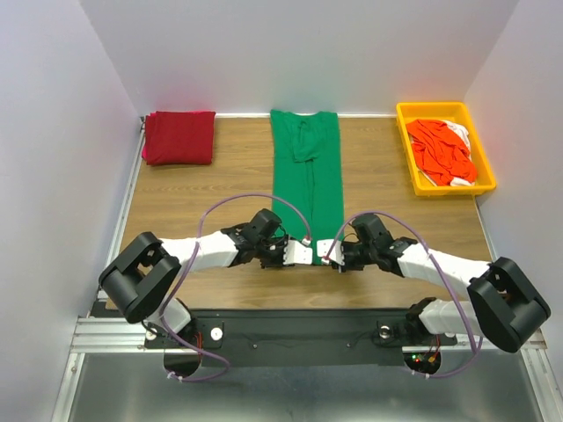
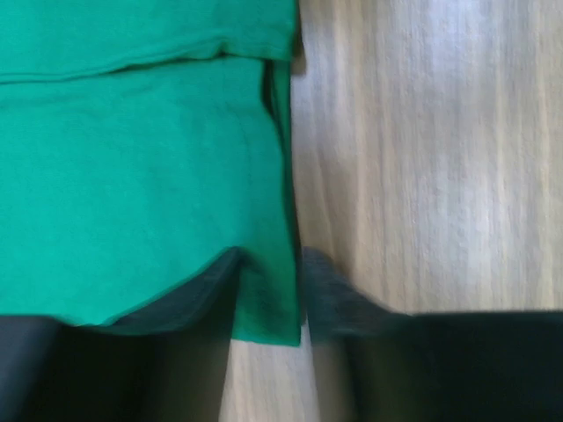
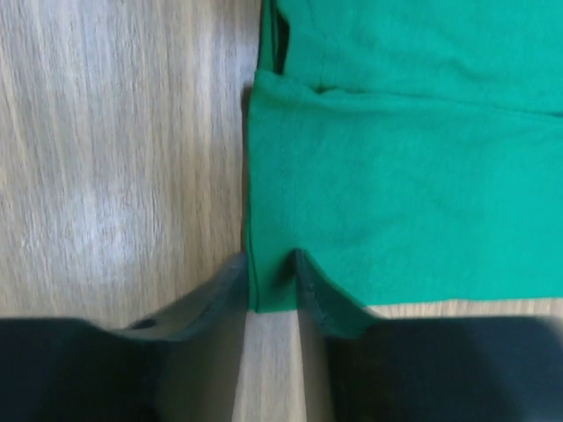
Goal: Fold and stack the t-shirts
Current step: Fold the tshirt
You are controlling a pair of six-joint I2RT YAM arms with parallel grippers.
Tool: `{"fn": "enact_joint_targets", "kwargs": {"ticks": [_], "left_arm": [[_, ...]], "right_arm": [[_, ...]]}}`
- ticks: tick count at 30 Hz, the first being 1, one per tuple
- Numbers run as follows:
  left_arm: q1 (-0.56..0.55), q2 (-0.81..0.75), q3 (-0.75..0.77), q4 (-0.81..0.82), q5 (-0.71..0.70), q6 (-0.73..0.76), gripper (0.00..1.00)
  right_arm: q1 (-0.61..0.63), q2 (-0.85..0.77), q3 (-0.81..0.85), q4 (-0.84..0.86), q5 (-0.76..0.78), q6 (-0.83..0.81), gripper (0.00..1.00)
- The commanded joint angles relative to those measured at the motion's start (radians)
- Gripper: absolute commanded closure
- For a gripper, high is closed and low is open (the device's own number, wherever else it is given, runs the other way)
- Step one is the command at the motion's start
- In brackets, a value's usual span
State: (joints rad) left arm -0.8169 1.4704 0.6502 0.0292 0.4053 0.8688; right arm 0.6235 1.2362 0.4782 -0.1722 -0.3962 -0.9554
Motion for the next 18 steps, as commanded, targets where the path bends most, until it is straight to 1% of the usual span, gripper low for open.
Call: {"fn": "enact_joint_targets", "kwargs": {"ticks": [1,2,3,4,5,6,7,9,14,18], "left_arm": [[-0.004,0.042,0.040,-0.049,-0.023,0.009,0.65],[-0.004,0.045,0.052,-0.060,-0.020,0.009,0.70],[-0.001,0.041,0.057,-0.077,-0.020,0.007,0.80],[0.002,0.022,0.063,-0.087,-0.014,0.006,0.85],[0.004,0.010,0.072,-0.097,0.003,0.007,0.88],[0.005,-0.004,0.078,-0.116,0.009,0.009,0.95],[0.005,-0.024,0.091,-0.133,0.013,0.010,0.99],[0.012,-0.038,0.141,-0.196,0.032,0.015,1.00],[0.036,-0.051,0.247,-0.328,0.084,0.030,1.00],[0.010,-0.071,0.270,-0.396,0.118,0.049,1.00]], "right_arm": [[0.007,0.037,-0.027,0.011,0.048,-0.019,0.77],[0.005,0.036,-0.024,0.010,0.059,-0.007,0.86],[0.005,0.028,-0.015,0.008,0.065,0.001,0.91],[0.007,0.023,-0.007,0.008,0.074,0.013,0.99],[0.007,0.014,0.003,0.005,0.079,0.026,1.00],[0.007,-0.001,0.031,0.004,0.083,0.065,0.99],[0.007,-0.007,0.048,0.000,0.100,0.084,0.99],[0.005,-0.017,0.091,-0.028,0.112,0.125,0.99],[0.007,-0.053,0.197,-0.127,0.096,0.142,0.99],[0.007,-0.066,0.229,-0.217,0.085,0.132,1.00]]}}
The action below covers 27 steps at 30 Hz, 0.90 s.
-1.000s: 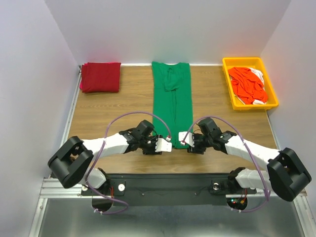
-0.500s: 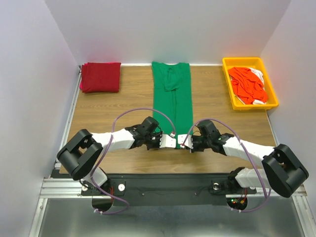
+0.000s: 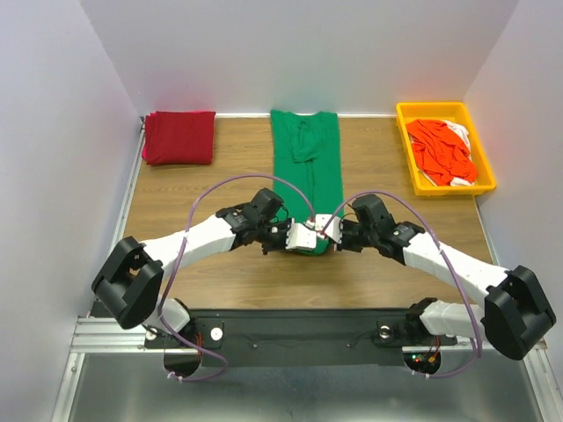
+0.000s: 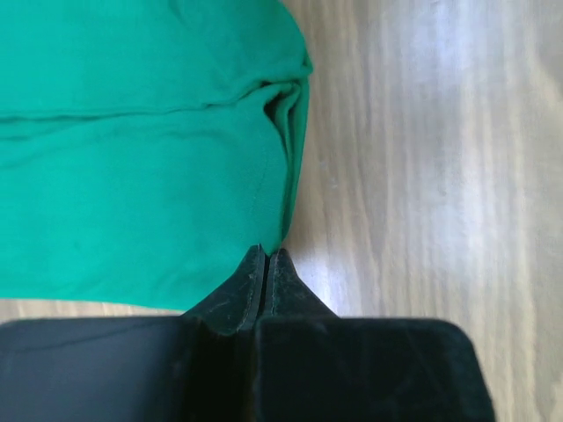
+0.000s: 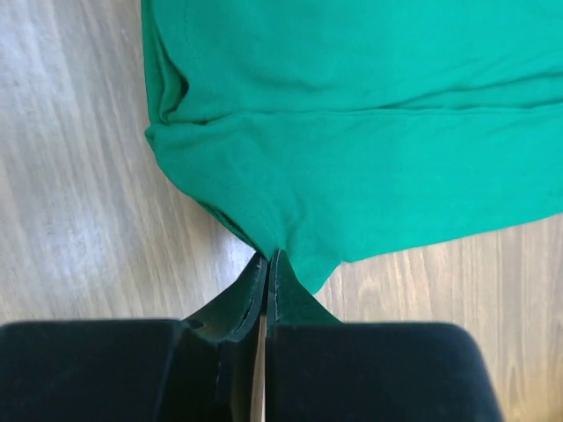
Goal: Fold and stack the t-shirts
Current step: Fold the tshirt
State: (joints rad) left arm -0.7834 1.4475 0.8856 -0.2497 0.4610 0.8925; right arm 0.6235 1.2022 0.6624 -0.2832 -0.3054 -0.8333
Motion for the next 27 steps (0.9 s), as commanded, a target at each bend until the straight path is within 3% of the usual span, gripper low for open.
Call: {"fn": "enact_joint_targets", "kwargs": {"ticks": [1,6,8,13,19,27], "left_arm": [[-0.031,-0.055,0.032,-0.125,0.065,0.026,1.00],[-0.105,-0.128,-0.016,-0.166,0.103,-0.006,1.00],[-0.137,-0.169,-0.039,-0.172,0.142,-0.035,1.00],[-0.168,-0.210,-0.059,-0.158,0.222,-0.154,1.00],[-0.085,-0.182,-0.019,-0.135,0.191,-0.119,1.00],[0.054,-0.056,0.070,-0.091,0.140,0.031,1.00]], "right_arm": [[0.007,-0.044,0.048,-0.123,-0.024,0.014,0.99],[0.053,-0.174,0.034,-0.293,-0.072,0.040,0.99],[0.145,-0.226,0.014,-0.335,-0.057,0.078,0.99],[0.193,-0.286,-0.003,-0.327,-0.029,0.207,0.99],[0.190,-0.250,0.008,-0.216,0.098,0.125,1.00],[0.096,-0.135,0.022,-0.056,0.069,0.030,0.99]]}}
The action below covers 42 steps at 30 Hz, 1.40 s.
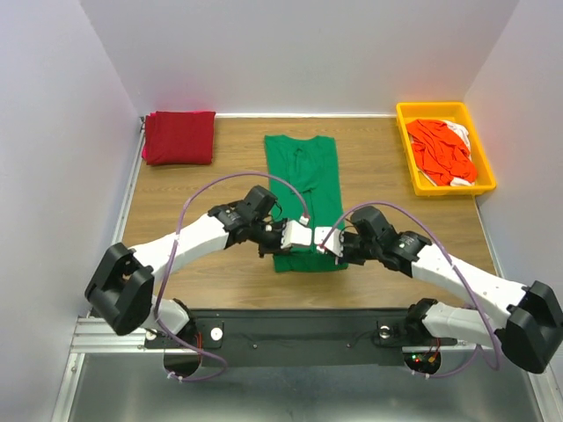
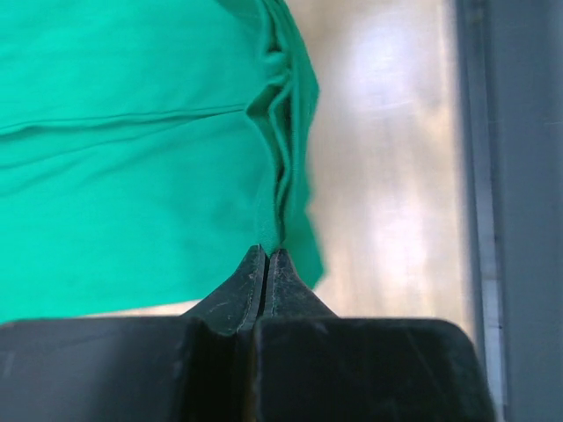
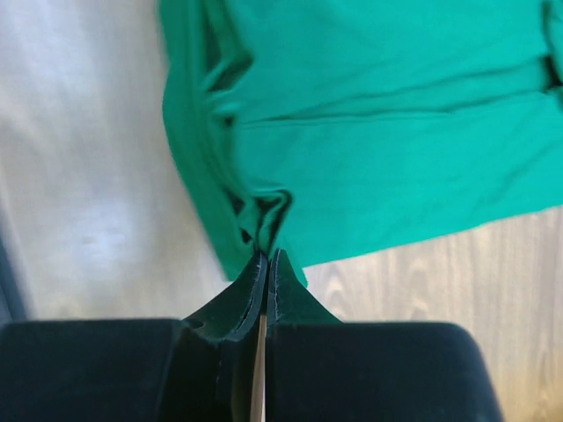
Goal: Fold and stack the t-shirts
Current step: Fold the tshirt
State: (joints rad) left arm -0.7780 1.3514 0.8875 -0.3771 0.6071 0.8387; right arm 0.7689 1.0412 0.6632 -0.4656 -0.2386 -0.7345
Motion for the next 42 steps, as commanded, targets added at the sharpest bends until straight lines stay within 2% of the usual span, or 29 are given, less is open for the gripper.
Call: {"fn": "enact_joint_targets", "kwargs": {"ticks": [1,14,21,22,23,24,25,26,27,29,33,36,42], "left_arm": [[0.063,0.055,0.082,0.040,-0.007,0.094,1.00],[0.215,0.359,0.369,0.017,0.009,0.264,1.00],[0.290,0.532,0.585,-0.031,0.002,0.319,0.99],[0.307,0.554,0.606,-0.042,0.003,0.319,0.90],[0.315,0.589,0.625,-0.045,0.002,0.319,0.81],[0.325,0.600,0.658,-0.042,-0.006,0.309,0.64],[0.332,0.607,0.672,-0.034,-0.010,0.301,0.54],[0.338,0.612,0.682,-0.023,-0.012,0.289,0.43],[0.344,0.611,0.702,-0.011,-0.015,0.281,0.27],[0.355,0.606,0.718,-0.014,-0.017,0.266,0.26],[0.362,0.520,0.688,-0.025,0.020,0.231,0.27],[0.347,0.415,0.567,-0.010,0.052,0.206,0.30],[0.258,0.247,0.236,0.093,0.046,0.136,0.34]], "right_arm": [[-0.084,0.055,0.033,0.134,-0.010,-0.084,0.99],[-0.342,0.414,0.298,0.203,-0.215,-0.295,0.99],[-0.418,0.626,0.456,0.208,-0.258,-0.371,0.99],[-0.422,0.669,0.487,0.208,-0.252,-0.385,0.99],[-0.427,0.690,0.506,0.209,-0.243,-0.385,0.81],[-0.428,0.706,0.519,0.212,-0.237,-0.375,0.69],[-0.430,0.718,0.538,0.216,-0.231,-0.367,0.58],[-0.434,0.732,0.561,0.222,-0.225,-0.355,0.51],[-0.437,0.732,0.572,0.228,-0.216,-0.327,0.45],[-0.445,0.709,0.567,0.229,-0.208,-0.315,0.42],[-0.445,0.600,0.492,0.228,-0.214,-0.302,0.41],[-0.442,0.513,0.415,0.213,-0.273,-0.279,0.49],[-0.350,0.340,0.170,0.180,-0.265,-0.301,0.54]]}}
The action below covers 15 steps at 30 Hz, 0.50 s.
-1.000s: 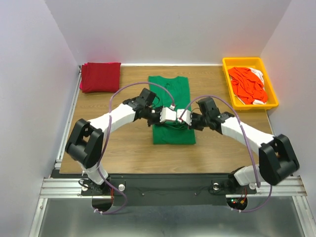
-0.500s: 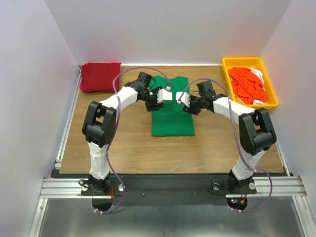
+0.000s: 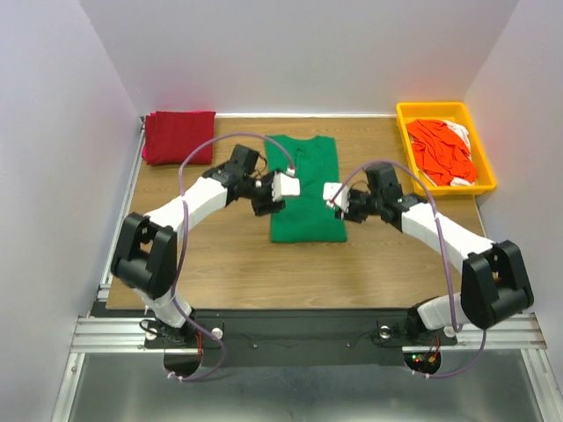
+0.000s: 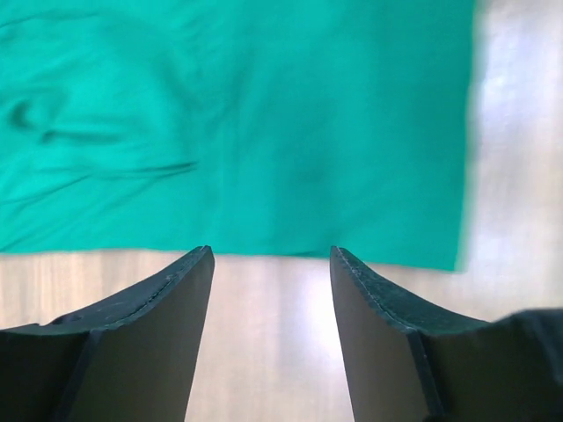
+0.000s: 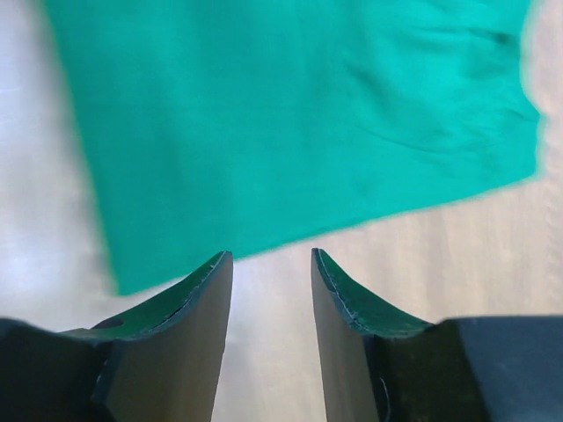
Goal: Fold and stack the t-shirts
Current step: Fold the tshirt
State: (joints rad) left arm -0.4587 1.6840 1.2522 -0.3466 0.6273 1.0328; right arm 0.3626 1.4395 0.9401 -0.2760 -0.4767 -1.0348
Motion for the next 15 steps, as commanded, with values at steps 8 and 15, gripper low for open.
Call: {"fn": "enact_joint_targets", "kwargs": {"ticks": [8,15], "left_arm": [[-0.164,-0.110,-0.293,0.166,-0.026,-0.099,0.35],[-0.169,-0.047,-0.318,0.173,-0.038,-0.088,0.39]], "right_arm": [[0.098,-0.038,-0.191,-0.006,-0.020,-0.039,0.59],[0.101,0.044,-0.222,0.034,-0.014,-0.082,0.62]]}}
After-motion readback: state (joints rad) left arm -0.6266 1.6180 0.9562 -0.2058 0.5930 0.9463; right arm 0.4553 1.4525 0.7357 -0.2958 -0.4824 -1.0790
